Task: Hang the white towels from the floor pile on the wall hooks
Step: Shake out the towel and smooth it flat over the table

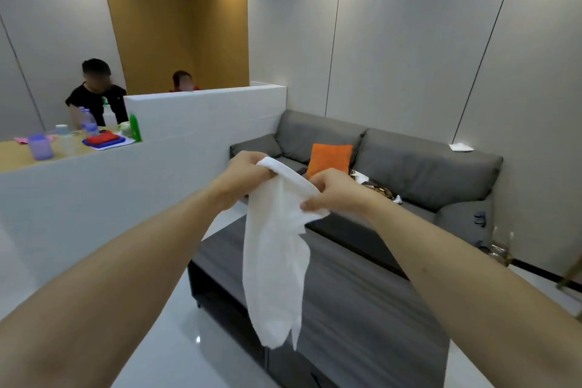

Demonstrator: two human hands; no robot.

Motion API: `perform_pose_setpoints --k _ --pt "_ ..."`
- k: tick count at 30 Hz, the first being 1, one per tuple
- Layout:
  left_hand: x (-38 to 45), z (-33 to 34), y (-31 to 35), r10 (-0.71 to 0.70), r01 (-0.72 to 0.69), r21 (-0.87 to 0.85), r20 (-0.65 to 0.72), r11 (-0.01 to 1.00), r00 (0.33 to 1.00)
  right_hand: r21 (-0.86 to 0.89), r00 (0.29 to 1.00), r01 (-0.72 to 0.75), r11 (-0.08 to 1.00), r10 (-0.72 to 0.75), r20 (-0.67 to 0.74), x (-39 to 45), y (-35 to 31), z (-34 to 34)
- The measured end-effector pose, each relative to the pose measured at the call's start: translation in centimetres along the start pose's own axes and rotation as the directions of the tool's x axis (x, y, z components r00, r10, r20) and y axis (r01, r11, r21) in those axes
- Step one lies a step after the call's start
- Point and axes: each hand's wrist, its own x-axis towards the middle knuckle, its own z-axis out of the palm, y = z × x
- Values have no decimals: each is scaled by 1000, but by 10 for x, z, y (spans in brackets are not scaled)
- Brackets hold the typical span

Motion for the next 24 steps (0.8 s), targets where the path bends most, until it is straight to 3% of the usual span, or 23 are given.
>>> perform_pose_setpoints --k 3,5,7,9,11,14,20,24 --pt "33 3 -2 -24 25 26 -22 999 999 196 996 4 981 14 -89 34 24 -7" --pt "52 14 -7 -59 55 88 43 995 997 433 984 52 900 29 -178 57 23 -15" --pt "71 31 -12 -77 67 83 119 994 990 531 979 115 840 -4 -206 82 20 -25" --pt "88 52 -11 -64 62 30 73 998 995 486 976 178 855 -91 -197 104 21 -32" --pt "103 68 -4 -72 72 -6 -80 997 994 446 971 221 868 -155 -179 122 31 -38" --pt "125 82 6 -124 130 12 -224 991 967 520 976 218 826 -189 -110 145 59 -50" --pt "158 93 21 -163 167 -21 -372 986 914 441 931 124 889 -259 259 188 119 -57" --pt "168 84 15 -155 164 -25 -495 986 855 520 937 116 846 -266 225 208 128 -51"
